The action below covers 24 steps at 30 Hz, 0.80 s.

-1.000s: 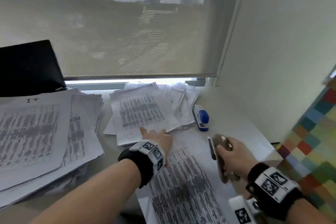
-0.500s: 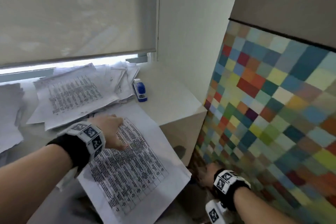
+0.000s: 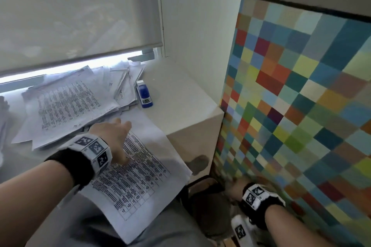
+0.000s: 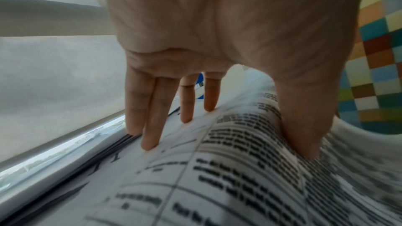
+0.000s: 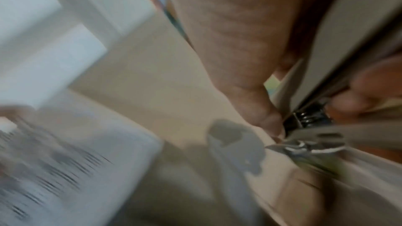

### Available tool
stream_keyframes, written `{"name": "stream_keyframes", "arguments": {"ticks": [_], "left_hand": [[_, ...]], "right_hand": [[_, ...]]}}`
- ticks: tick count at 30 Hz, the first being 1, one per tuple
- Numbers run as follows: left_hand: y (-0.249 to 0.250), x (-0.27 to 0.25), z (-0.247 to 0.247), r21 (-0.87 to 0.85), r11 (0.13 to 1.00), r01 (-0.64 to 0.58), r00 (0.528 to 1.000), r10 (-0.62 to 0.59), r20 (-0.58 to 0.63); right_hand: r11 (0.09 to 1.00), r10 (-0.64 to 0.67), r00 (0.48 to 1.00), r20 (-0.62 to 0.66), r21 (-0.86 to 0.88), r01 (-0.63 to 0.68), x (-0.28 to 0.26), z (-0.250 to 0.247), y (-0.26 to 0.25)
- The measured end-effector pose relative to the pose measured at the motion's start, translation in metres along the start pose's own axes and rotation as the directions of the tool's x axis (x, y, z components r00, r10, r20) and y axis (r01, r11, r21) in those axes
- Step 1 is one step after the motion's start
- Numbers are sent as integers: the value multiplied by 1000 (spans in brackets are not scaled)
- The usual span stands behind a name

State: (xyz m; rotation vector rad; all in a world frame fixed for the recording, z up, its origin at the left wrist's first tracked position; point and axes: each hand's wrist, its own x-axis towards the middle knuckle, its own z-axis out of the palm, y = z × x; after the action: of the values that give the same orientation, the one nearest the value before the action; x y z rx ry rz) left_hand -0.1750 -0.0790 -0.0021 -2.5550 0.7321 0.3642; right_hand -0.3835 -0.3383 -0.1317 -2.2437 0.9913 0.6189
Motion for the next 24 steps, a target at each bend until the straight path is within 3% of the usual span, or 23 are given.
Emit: {"name": "stream_keyframes", "arguments": {"ticks": [3, 7, 9, 14, 20, 22, 24], "left_hand": [[1, 4, 0, -10, 1000, -3, 1000, 3, 0], [-3, 8, 1, -41, 999, -9, 1000, 10, 24], [-4, 7, 1, -61, 998, -1, 999, 3, 38], [-14, 0, -2, -122, 990, -70, 997, 73, 16], [-50, -12, 7, -304, 944, -126, 992, 118, -46], [-60, -14, 15, -369, 920, -129, 991, 114, -63], [-69, -15, 23, -439, 889, -130, 991, 102, -87]], "right_hand": [[957, -144, 976, -162, 230, 179, -5, -39, -37], [772, -377, 825, -421, 349, 531, -34, -92, -97], [782, -406, 824, -396, 315, 537, -31, -105, -123], [906, -380, 880, -284, 79, 417, 14, -111, -176], [900, -436, 825, -360, -149, 410, 47, -118, -244], [891, -455, 742, -493, -235, 389, 42, -115, -262], [825, -539, 630, -559, -200, 529, 22, -101, -275]]}}
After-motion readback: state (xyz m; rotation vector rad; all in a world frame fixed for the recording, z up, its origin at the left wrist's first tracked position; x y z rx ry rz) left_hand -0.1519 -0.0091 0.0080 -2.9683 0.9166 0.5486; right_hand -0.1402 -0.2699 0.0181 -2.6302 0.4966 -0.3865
